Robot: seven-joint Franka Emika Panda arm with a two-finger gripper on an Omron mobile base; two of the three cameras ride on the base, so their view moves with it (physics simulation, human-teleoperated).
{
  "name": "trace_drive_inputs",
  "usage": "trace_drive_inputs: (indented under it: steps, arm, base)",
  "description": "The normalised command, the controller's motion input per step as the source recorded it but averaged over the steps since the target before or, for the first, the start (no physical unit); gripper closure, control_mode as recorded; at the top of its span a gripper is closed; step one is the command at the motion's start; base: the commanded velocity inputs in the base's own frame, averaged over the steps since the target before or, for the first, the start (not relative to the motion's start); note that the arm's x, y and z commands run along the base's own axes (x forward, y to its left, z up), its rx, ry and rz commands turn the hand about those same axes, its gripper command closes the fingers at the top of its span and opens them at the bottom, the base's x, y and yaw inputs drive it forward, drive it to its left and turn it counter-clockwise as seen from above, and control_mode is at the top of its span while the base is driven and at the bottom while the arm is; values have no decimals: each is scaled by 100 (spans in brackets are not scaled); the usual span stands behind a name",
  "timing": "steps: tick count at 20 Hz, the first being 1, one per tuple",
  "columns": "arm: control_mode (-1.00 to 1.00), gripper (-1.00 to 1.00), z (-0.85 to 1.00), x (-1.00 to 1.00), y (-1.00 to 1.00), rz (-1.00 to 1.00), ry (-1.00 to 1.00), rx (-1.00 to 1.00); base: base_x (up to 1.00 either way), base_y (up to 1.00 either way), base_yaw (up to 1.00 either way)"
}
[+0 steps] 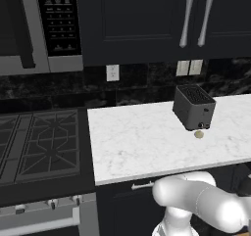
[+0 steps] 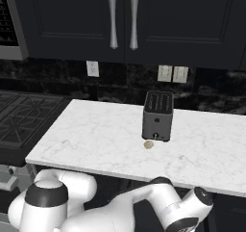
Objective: Pick the ladle from the drawer and place it on the counter.
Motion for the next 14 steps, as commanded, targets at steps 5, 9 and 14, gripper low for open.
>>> trace_drive_inputs:
  steps: [5, 9, 14]
  arm:
    - [-100, -100, -18, 0, -1, -1, 1, -5]
    - [-100, -100, -7, -75, -3, -5, 0, -6]
    - [-100, -100, -18, -100, -17, -13, 0, -6]
  base:
    - [0, 0, 0]
    - [0, 0, 0]
    - [0, 0, 0]
